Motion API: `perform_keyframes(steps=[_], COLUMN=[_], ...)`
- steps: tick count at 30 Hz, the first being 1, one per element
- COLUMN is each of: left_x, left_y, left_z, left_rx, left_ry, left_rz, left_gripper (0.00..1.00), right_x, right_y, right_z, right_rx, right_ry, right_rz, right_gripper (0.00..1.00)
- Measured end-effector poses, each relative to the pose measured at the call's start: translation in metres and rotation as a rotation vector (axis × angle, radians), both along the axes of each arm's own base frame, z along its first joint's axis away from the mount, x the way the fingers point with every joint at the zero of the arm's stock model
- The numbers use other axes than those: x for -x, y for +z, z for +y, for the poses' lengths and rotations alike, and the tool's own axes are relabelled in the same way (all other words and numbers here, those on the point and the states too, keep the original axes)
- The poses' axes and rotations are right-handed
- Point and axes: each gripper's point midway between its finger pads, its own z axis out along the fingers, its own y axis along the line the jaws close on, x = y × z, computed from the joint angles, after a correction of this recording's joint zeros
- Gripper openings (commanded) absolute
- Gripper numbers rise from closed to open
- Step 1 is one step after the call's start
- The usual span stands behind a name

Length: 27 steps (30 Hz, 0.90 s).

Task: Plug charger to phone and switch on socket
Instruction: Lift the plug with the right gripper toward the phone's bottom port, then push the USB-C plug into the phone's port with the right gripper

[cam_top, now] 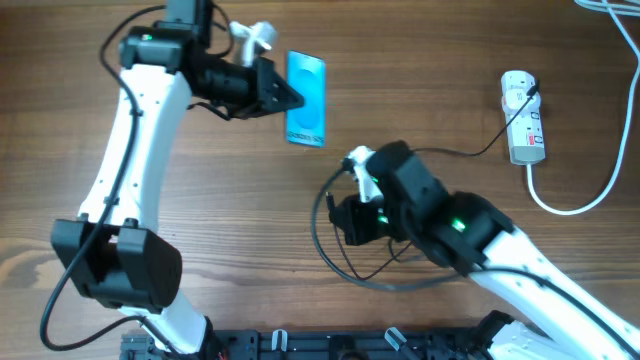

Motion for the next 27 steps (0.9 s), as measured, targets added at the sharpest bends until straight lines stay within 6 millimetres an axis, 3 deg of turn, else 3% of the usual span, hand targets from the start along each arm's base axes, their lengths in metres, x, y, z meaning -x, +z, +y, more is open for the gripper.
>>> perform_keyframes(steps=[3,6,8,12,18,27], left_x=[0.018,0.028,0.023,0.003,0.001,0.011], left_y=[0.003,0.005,0.003,0.001,0.004,0.016], left_z=[-0.033,-0.052,-0.052,-0.050,-0.052,-0.061], left_rx=[0.018,0.029,0.015,-0.022,0.003,0.083], left_ry=[-0.104,-0.164,-0.143,-0.026,0.039,-0.058], left_rz=[-0.022,-0.043,-0.046,-0.024,0.055,0.012], left_gripper=[0.04,0.04,0.04,0.04,0.04,0.04], right_x=[0.004,-0.002,-0.007,-0.022,-0.030,-0.035], right_y=[0.007,0.007,0.013,0.044,0.042,0.039], right_z=[-0.010,-0.014,-0.014,-0.006,-0.012,-0.013], right_rx=[0.011,0.020,0.016,-0.062,-0.054,-0.041], right_ry=[-0.027,-0.076,-0.110,-0.171,-0.254,-0.276], right_rz=[-0.017,-0.020,-0.030,-0.071,-0.065,-0.069], right_gripper=[0.05,0.04,0.05,0.05,0.05,0.05])
